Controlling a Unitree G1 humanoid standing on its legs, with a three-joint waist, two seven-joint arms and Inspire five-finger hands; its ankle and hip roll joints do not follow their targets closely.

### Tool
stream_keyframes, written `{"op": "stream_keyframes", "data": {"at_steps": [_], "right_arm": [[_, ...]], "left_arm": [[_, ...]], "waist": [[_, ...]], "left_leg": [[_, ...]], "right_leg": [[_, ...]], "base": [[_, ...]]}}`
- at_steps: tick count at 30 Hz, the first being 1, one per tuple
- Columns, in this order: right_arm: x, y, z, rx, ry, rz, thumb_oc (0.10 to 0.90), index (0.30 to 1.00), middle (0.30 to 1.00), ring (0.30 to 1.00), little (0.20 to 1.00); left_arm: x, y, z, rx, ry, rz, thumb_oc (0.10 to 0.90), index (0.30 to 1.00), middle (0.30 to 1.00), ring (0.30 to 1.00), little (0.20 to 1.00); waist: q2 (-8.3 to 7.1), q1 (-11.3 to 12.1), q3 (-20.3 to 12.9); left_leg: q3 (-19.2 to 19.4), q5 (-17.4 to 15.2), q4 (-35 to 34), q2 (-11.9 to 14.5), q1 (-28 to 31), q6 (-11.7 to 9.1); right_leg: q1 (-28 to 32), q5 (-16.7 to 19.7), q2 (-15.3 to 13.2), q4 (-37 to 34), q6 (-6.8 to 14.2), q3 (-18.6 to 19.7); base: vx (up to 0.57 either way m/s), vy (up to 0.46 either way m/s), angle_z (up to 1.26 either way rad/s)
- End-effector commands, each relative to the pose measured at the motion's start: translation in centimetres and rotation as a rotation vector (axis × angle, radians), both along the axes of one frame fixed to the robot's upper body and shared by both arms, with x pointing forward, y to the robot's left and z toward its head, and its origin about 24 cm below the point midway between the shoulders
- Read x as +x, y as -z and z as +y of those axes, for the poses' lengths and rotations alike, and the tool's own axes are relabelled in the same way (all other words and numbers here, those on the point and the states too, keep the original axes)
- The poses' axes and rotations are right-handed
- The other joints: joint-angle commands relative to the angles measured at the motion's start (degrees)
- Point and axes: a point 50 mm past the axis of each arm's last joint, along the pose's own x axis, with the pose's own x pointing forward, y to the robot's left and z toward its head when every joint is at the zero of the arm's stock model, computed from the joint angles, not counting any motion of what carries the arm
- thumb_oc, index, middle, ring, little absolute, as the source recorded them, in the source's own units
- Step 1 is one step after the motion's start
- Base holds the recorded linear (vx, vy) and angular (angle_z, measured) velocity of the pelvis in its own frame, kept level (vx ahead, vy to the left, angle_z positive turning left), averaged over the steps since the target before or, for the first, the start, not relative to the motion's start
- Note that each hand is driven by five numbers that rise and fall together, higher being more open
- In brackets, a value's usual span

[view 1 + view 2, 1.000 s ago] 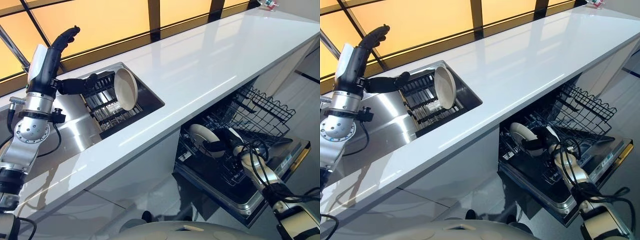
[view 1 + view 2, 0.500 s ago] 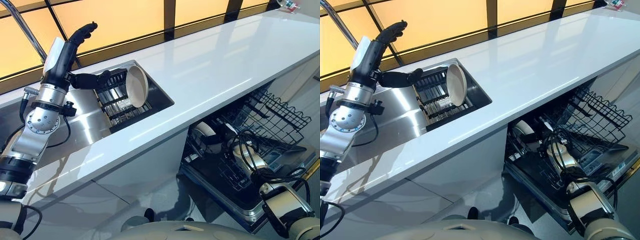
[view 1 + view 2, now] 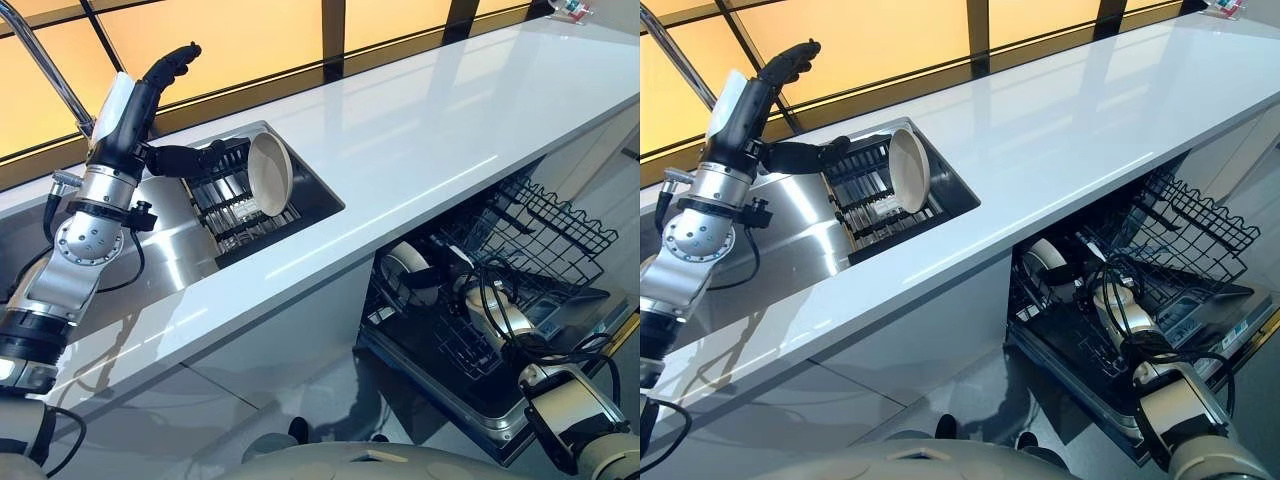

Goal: Pick up plates and place into dishwasher.

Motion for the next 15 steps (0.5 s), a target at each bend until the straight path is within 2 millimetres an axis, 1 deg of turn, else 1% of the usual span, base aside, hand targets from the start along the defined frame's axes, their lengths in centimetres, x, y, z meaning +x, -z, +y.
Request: {"op": "stream_keyframes", "data": {"at_steps": [1,6,9,11,13,15], "right_arm": [[3.0,-7.5,-0.2,-0.057,-0.052,-0.335,0.8,0.9,0.9,0.9,0.9],[2.4,-10.1,-0.9,-0.122,-0.047,-0.469,0.8,0.9,0.9,0.9,0.9],[1.9,-11.1,-1.4,-0.16,-0.037,-0.529,0.8,0.9,0.9,0.9,0.9],[1.4,-12.2,-1.9,-0.198,-0.021,-0.601,0.8,0.9,0.9,0.9,0.9],[0.8,-12.8,-2.4,-0.222,-0.006,-0.64,0.8,0.9,0.9,0.9,0.9],[-0.2,-13.4,-3.1,-0.267,0.006,-0.686,0.8,0.9,0.9,0.9,0.9]], "left_arm": [[-0.3,-5.2,-0.2,-0.048,0.04,-0.228,0.8,0.9,0.9,0.9,0.9],[-0.9,-5.0,0.3,-0.033,0.022,-0.229,0.8,0.9,0.9,0.9,0.9],[-1.2,-4.9,0.6,-0.025,0.012,-0.226,0.8,0.9,0.9,0.9,0.9],[-1.4,-4.6,1.0,-0.021,-0.007,-0.224,0.8,0.9,0.9,0.9,0.9],[-1.7,-4.4,1.4,-0.016,-0.022,-0.225,0.8,0.9,0.9,0.9,0.9],[-2.1,-4.0,1.9,-0.001,-0.048,-0.222,0.8,0.9,0.9,0.9,0.9]], "waist": [[-1.57,-0.68,-3.36],[-1.6,-1.83,-3.43],[-1.6,-2.25,-3.41],[-1.52,-2.78,-3.41],[-1.49,-3.11,-3.34],[-1.38,-3.73,-3.44]], "left_leg": [[1.45,-5.86,0.11,-4.57,1.53,2.78],[2.13,-6.02,0.11,-4.41,1.68,2.87],[2.47,-6.13,0.11,-4.33,1.68,2.91],[2.77,-6.21,0.11,-4.29,1.71,2.97],[2.93,-6.3,0.11,-4.27,1.79,3.02],[3.26,-6.34,0.11,-4.23,1.8,3.02]], "right_leg": [[-0.06,-0.76,0.52,0.3,1.3,1.41],[-0.21,-0.76,0.74,0.3,1.44,2.17],[-0.32,-0.78,0.78,0.3,1.52,2.49],[-0.46,-0.77,0.87,0.3,1.6,2.87],[-0.45,-0.78,0.91,0.3,1.66,3.15],[-0.53,-0.8,0.96,0.3,1.79,3.46]], "base": [[-0.01,-0.005,-0.06],[0.0,-0.002,-0.06],[0.0,-0.002,-0.01],[-0.01,-0.003,-0.04],[0.0,0.001,-0.05],[0.01,0.0,-0.13]]}}
